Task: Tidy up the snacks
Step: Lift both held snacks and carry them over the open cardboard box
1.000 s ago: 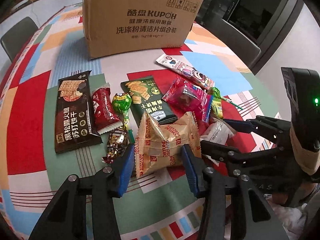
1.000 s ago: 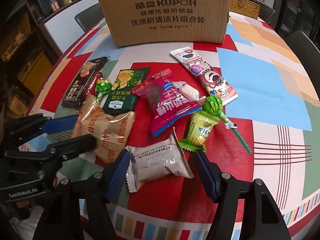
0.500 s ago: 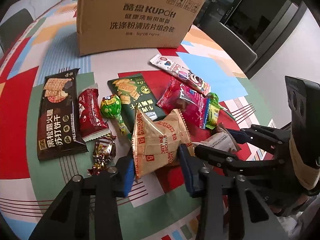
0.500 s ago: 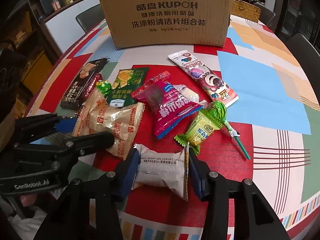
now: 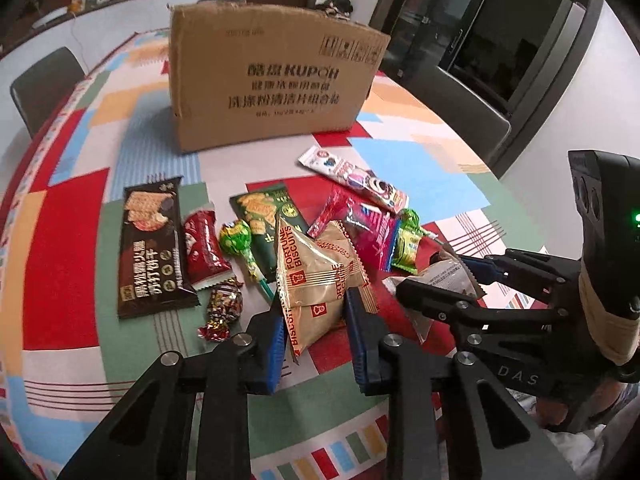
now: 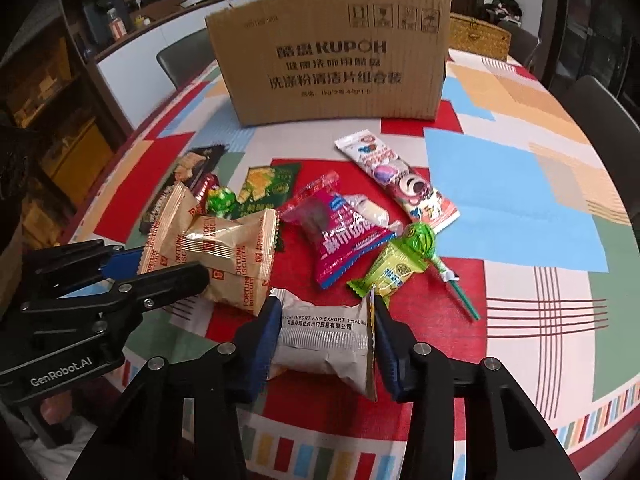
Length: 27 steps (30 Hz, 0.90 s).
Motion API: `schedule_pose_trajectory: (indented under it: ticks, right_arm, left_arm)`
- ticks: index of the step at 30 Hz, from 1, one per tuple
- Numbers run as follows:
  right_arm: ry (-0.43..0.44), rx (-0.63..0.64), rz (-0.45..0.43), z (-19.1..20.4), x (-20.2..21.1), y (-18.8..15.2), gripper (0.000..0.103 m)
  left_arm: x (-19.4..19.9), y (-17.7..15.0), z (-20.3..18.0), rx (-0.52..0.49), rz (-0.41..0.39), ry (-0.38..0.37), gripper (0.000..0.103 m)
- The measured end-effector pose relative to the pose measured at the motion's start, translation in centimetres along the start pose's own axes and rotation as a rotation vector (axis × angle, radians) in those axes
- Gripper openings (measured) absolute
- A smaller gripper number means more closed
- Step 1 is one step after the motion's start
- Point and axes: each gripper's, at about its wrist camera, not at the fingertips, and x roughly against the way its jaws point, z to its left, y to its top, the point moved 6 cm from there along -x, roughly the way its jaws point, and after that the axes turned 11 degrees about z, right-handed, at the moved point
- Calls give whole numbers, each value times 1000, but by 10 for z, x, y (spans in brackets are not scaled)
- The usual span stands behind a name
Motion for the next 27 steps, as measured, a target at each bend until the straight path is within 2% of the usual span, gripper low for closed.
schedule_pose_trajectory:
  ticks: [11,18,27]
  right_arm:
    - [-10,29,-135,5,41,16,45]
    - [-24,50,-234,4,65,44,45]
    - [-52,78,-380,1,97,96,45]
  left_arm:
    - [34,16,-8,-8,-107,49,27]
    - [62,44,-5,-38,-215,134,27]
    - [97,95,5,-66,-360,210,27]
